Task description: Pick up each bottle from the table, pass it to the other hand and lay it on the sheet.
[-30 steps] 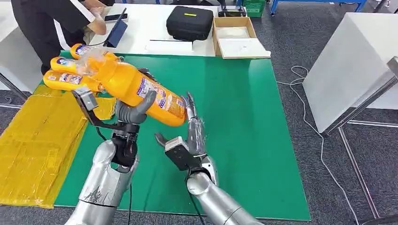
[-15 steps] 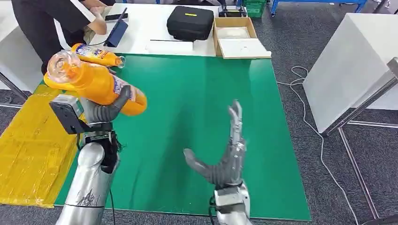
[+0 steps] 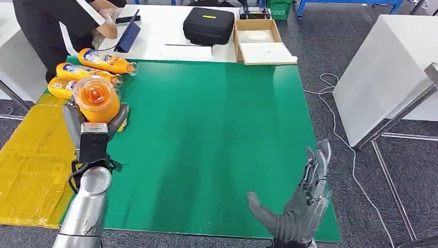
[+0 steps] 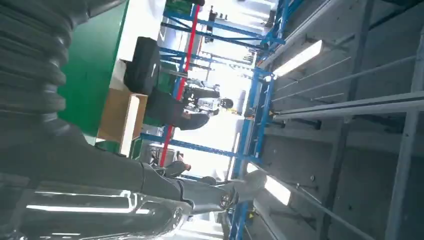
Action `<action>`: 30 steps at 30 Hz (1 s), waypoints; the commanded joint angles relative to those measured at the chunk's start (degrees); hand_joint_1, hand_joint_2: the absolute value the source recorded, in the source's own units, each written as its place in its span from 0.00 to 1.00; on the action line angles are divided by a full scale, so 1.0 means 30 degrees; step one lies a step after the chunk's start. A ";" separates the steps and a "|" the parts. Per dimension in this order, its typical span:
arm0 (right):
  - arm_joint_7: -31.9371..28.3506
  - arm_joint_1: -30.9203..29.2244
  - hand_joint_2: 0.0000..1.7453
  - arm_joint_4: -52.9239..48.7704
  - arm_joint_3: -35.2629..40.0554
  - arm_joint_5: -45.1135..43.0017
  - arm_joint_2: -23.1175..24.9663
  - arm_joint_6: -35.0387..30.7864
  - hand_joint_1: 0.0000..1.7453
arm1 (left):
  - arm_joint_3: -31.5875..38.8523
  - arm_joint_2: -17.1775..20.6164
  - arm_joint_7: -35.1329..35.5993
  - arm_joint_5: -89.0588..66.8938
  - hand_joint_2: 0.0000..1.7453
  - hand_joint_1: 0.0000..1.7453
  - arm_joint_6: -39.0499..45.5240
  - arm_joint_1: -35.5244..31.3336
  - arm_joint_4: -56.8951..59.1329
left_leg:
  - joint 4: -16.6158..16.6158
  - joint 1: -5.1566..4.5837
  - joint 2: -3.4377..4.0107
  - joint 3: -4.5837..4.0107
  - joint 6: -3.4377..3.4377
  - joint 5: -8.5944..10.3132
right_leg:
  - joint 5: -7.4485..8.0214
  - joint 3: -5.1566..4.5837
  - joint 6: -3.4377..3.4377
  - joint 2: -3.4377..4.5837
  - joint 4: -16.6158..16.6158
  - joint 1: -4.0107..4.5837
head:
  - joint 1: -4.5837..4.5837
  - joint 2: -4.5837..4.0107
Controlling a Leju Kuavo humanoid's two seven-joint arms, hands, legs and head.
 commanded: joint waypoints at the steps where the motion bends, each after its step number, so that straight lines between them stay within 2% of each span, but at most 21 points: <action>1: 0.0171 0.1298 1.00 -0.1003 -0.1403 -0.0266 -0.1064 0.0462 0.00 | -0.0148 0.1633 0.1185 -0.6329 1.00 1.00 0.2121 -0.0035 0.3397 | -0.0041 -0.0024 -0.0014 0.0126 -0.0038 -0.0035 | -0.0046 0.0117 0.0005 -0.0023 -0.0022 -0.0026 | 0.0000 0.0000; 2: 0.0030 0.1640 1.00 -0.1196 -0.1656 -0.0476 -0.1249 0.0594 0.00 | -0.0134 0.1752 0.1122 -0.7417 1.00 1.00 0.2914 -0.0170 0.4502 | -0.0040 -0.0022 -0.0015 0.0141 -0.0040 -0.0043 | -0.0054 0.0136 0.0006 -0.0025 -0.0024 -0.0024 | 0.0000 0.0000; 5: 0.0104 0.1935 1.00 -0.1058 -0.1897 -0.0716 -0.1551 0.0496 0.00 | 0.1234 0.1901 0.3995 -1.7656 1.00 1.00 0.3563 -0.0199 0.6000 | -0.0080 -0.0037 -0.0047 0.0186 -0.0038 -0.0029 | -0.0058 0.0184 0.0007 -0.0060 -0.0052 -0.0039 | 0.0007 0.0000; 6: 0.0165 0.1886 1.00 -0.0872 -0.1851 -0.0756 -0.1650 0.0497 0.00 | -0.1179 0.4411 0.7046 -1.9778 1.00 1.00 0.3563 -0.0060 0.6325 | -0.0064 -0.0027 -0.0003 0.0160 -0.0035 -0.0032 | -0.0039 0.0149 0.0005 -0.0014 -0.0048 -0.0027 | 0.0000 0.0000; 7: 0.0155 0.1791 1.00 -0.0661 -0.1804 -0.0885 -0.1693 0.0419 0.00 | -0.5093 0.6011 1.2575 -1.9778 1.00 1.00 0.3563 -0.0525 0.7462 | -0.0036 -0.0019 0.0021 0.0096 -0.0027 -0.0031 | -0.0021 0.0082 0.0004 0.0016 -0.0027 -0.0019 | -0.0007 0.0000; 9: 0.0147 0.1694 1.00 -0.0411 -0.1806 -0.1087 -0.1671 0.0398 0.00 | -0.4325 0.5478 1.2330 -1.9778 1.00 1.00 0.3563 -0.0551 0.8359 | -0.0055 -0.0025 0.0009 0.0172 -0.0061 -0.0049 | -0.0048 0.0145 -0.0009 0.0000 -0.0024 -0.0026 | 0.0000 0.0000; 10: 0.0159 0.1647 1.00 -0.0296 -0.1773 -0.1168 -0.1688 0.0384 0.00 | -0.3797 0.5309 1.1912 -1.9778 1.00 1.00 0.3563 -0.0642 0.8699 | -0.0039 -0.0016 -0.0048 0.0085 -0.0030 -0.0016 | -0.0026 0.0088 0.0000 -0.0054 -0.0025 -0.0015 | 0.0015 0.0000; 11: 0.0343 0.1450 1.00 -0.0049 -0.1462 -0.1345 -0.1921 0.0169 0.00 | -0.5413 0.6233 1.3354 -1.9778 1.00 1.00 0.3563 -0.1148 0.9915 | -0.0046 -0.0017 -0.0071 0.0130 -0.0046 -0.0024 | -0.0044 0.0132 0.0001 -0.0081 -0.0029 -0.0017 | 0.0015 0.0000; 12: 0.0480 0.1342 1.00 0.0158 -0.1280 -0.1430 -0.2055 0.0076 0.00 | -0.6604 0.6740 1.4177 -1.9778 1.00 1.00 0.3563 -0.1447 1.0643 | -0.0044 -0.0018 0.0005 0.0090 -0.0039 -0.0015 | -0.0015 0.0052 -0.0007 0.0000 -0.0021 -0.0019 | -0.0022 0.0000; 13: 0.0499 0.1340 1.00 0.0294 -0.1275 -0.1476 -0.2049 0.0090 0.00 | -0.6555 0.6757 1.3980 -1.9778 1.00 1.00 0.3563 -0.1571 1.1029 | -0.0058 -0.0022 0.0059 0.0143 -0.0060 -0.0036 | -0.0018 0.0087 -0.0014 0.0051 -0.0028 -0.0022 | 0.0000 0.0000; 16: 0.0393 0.1484 1.00 0.0607 -0.1275 -0.1721 -0.2000 0.0230 0.00 | -0.6870 0.6989 1.3902 -1.9778 1.00 1.00 0.3563 -0.2065 1.2681 | -0.0046 -0.0008 0.0003 0.0115 -0.0057 -0.0021 | -0.0023 0.0081 -0.0012 0.0009 -0.0029 -0.0010 | 0.0015 0.0000; 17: 0.0351 0.1336 1.00 0.1144 -0.1120 -0.1809 -0.2089 0.0065 0.00 | -0.7939 0.7193 1.4418 -1.9778 1.00 1.00 0.3563 -0.2399 1.3820 | -0.0036 0.0008 0.0021 0.0090 -0.0046 -0.0015 | -0.0014 0.0060 -0.0013 0.0024 -0.0029 0.0008 | 0.0000 0.0000; 19: 0.0340 0.1281 1.00 0.1388 -0.0917 -0.1953 -0.2187 -0.0052 0.00 | -0.7812 0.7029 1.3856 -1.9716 1.00 1.00 0.3563 -0.2659 1.4798 | -0.0043 0.0009 0.0030 0.0107 -0.0049 -0.0016 | -0.0012 0.0078 -0.0010 0.0034 -0.0039 0.0010 | 0.0000 0.0000; 21: 0.0317 0.1176 1.00 0.1651 -0.0638 -0.1974 -0.2287 -0.0124 0.00 | -0.6669 0.6605 1.2574 -1.9778 1.00 1.00 0.3563 -0.3193 1.6455 | -0.0035 0.0009 0.0036 0.0102 -0.0047 -0.0020 | -0.0014 0.0076 -0.0008 0.0042 -0.0030 0.0011 | 0.0007 0.0000; 25: 0.0713 0.0721 1.00 0.1967 -0.0389 -0.1644 -0.2209 0.0250 0.00 | -0.6497 0.6699 1.2944 -1.9778 1.00 1.00 0.3563 -0.3697 1.8228 | -0.0035 0.0006 0.0034 0.0114 -0.0055 -0.0025 | -0.0018 0.0083 -0.0010 0.0041 -0.0028 0.0009 | 0.0007 0.0000; 30: 0.1357 0.0863 1.00 0.1241 -0.0862 -0.0874 -0.2047 0.0910 0.00 | -0.4975 0.7106 1.3125 -1.9778 1.00 1.00 0.3563 -0.4558 2.0094 | -0.0008 0.0017 0.0050 0.0053 -0.0053 -0.0024 | -0.0006 0.0027 -0.0015 0.0071 -0.0005 0.0018 | 0.0007 0.0000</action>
